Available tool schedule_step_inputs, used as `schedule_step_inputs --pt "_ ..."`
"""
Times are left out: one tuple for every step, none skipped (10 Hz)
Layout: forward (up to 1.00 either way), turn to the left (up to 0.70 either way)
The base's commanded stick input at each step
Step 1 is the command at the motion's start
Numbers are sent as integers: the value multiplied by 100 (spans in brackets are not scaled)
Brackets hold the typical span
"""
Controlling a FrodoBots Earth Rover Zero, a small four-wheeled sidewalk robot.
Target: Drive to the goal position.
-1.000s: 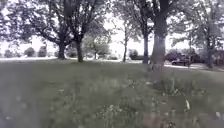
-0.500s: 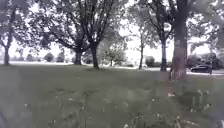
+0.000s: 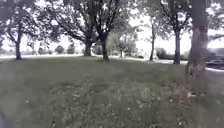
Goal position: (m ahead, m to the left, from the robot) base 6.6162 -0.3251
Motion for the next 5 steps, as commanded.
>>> schedule_step_inputs --pt "70 0" --pt "70 0" --pt "70 0" --pt "70 0" --pt "70 0"
